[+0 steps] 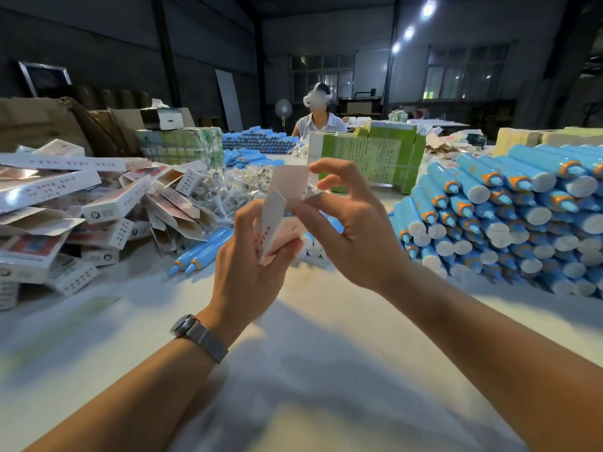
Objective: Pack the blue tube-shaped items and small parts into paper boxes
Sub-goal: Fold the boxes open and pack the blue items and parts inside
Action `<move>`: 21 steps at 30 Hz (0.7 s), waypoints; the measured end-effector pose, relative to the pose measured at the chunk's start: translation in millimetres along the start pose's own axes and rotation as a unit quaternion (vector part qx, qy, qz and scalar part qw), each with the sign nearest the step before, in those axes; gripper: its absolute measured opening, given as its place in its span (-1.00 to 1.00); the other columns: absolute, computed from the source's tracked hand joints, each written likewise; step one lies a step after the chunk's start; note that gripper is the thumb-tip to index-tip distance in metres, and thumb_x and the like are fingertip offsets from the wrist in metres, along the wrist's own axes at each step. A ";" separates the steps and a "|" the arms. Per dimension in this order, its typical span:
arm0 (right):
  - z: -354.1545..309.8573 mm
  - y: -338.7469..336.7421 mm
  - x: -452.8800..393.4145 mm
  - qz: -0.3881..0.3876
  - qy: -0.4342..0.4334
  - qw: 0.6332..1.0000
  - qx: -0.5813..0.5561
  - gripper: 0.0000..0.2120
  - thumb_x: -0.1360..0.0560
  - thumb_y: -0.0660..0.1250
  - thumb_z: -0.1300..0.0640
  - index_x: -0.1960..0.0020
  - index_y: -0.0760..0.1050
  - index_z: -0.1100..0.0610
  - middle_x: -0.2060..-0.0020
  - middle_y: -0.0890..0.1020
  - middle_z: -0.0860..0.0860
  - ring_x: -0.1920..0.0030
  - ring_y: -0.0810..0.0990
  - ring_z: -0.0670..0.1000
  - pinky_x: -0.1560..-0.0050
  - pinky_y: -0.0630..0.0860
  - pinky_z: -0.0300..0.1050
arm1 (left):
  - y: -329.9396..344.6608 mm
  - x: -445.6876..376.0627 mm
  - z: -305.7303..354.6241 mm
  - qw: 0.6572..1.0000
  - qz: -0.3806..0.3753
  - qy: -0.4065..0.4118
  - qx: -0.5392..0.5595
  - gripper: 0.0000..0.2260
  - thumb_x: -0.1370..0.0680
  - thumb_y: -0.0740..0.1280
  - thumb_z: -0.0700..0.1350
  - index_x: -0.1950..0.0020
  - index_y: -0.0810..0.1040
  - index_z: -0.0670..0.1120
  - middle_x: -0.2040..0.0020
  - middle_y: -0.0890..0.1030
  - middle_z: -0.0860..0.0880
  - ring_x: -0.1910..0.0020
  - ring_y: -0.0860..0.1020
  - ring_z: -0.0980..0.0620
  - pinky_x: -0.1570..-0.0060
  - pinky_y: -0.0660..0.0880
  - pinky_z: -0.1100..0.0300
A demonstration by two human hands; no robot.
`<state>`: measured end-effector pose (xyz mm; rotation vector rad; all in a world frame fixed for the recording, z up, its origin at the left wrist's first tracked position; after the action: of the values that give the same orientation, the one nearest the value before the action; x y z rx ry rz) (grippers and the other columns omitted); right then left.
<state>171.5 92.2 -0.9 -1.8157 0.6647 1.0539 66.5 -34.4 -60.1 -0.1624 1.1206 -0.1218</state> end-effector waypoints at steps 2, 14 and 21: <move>2.3 -0.8 -4.6 0.029 0.021 0.998 -0.052 -0.78 -0.57 0.27 0.09 0.01 0.65 0.18 -0.14 0.50 0.05 -0.03 0.56 0.03 0.05 0.53 -0.01 | -1.3 -0.5 -7.5 0.999 0.022 -0.016 0.021 -0.52 -0.44 0.39 0.15 -0.26 0.23 0.21 0.11 0.54 0.27 0.22 0.53 0.15 0.30 0.49 0.32; 69.4 121.5 -82.2 -0.260 0.167 0.938 0.160 -0.69 -0.56 0.24 0.10 -0.29 0.49 0.05 -0.20 0.57 0.10 -0.26 0.47 0.14 -0.21 0.48 0.08 | -24.1 -15.4 -55.7 0.990 0.126 -0.070 0.006 -0.57 -0.50 0.41 0.00 -0.25 0.26 0.06 -0.01 0.46 0.54 0.15 0.51 0.37 0.23 0.42 0.35; 85.8 181.6 -104.4 -0.402 0.195 0.842 0.304 -0.72 -0.56 0.21 0.05 -0.23 0.47 0.10 -0.28 0.47 0.13 -0.38 0.31 0.19 -0.41 0.21 0.22 | -22.9 -15.0 -53.7 0.993 0.111 -0.035 -0.022 -0.55 -0.49 0.43 -0.09 -0.26 0.25 0.04 -0.09 0.37 0.58 0.10 0.48 0.27 0.17 0.51 0.14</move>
<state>-54.8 89.1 -8.5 -1.4853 0.3294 -0.1062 11.3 -57.8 -65.3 -0.0798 1.0639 0.1063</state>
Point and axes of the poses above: each hand's wrist, its own x-axis away from the middle knuckle, its own y-axis out of the palm, z = x × y, the point moved 1 cm from there along -x, towards the middle knuckle
